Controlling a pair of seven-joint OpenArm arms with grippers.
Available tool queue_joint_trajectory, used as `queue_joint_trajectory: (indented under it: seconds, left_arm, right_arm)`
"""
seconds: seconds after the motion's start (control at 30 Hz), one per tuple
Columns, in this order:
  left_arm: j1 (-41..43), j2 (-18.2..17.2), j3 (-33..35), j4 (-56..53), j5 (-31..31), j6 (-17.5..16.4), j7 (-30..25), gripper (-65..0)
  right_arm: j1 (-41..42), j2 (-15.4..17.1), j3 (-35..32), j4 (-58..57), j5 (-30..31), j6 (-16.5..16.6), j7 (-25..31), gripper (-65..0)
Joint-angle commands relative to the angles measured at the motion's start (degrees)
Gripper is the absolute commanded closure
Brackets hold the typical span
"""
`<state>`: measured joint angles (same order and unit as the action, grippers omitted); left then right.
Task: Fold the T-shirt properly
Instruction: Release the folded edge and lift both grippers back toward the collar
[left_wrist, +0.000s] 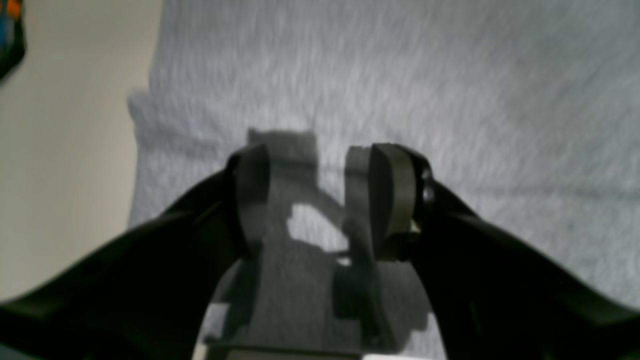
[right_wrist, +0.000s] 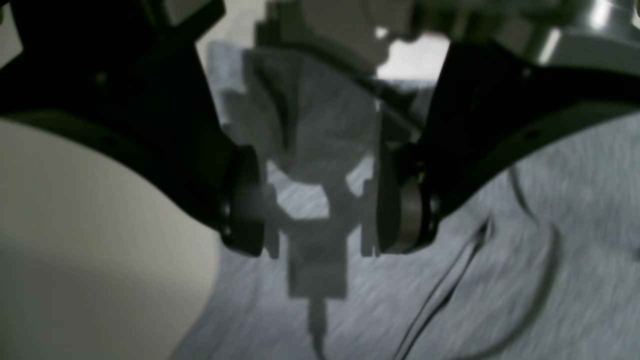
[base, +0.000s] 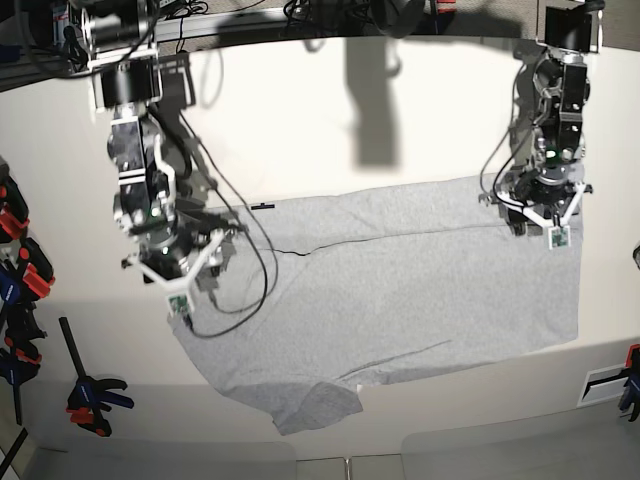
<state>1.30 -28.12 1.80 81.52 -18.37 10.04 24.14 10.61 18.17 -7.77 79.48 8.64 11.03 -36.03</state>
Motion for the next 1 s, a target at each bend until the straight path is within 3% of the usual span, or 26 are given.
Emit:
queue_joint_trajectory:
  seconds: [0.0,0.7,0.97]
  left_arm:
    - [-1.14,-1.16,-0.61,0.44,0.59,0.44,-1.53,-29.0]
    - [6.8,-1.27,-0.61,-2.36,0.74,0.44,-3.65,-29.0]
    - [10.69,-1.29,-0.61,1.31,1.79,0.44,-4.42,-29.0]
  right_arm:
    - [1.27,0.39,0.31,0.98,0.9,0.17,1.81,-34.2]
    - [-7.72,0.55,0.31,-1.46,-0.79,0.13,3.23,-34.2]
    - [-12.22,0.81,0.33,2.78,-1.18,0.13,1.38,-34.2]
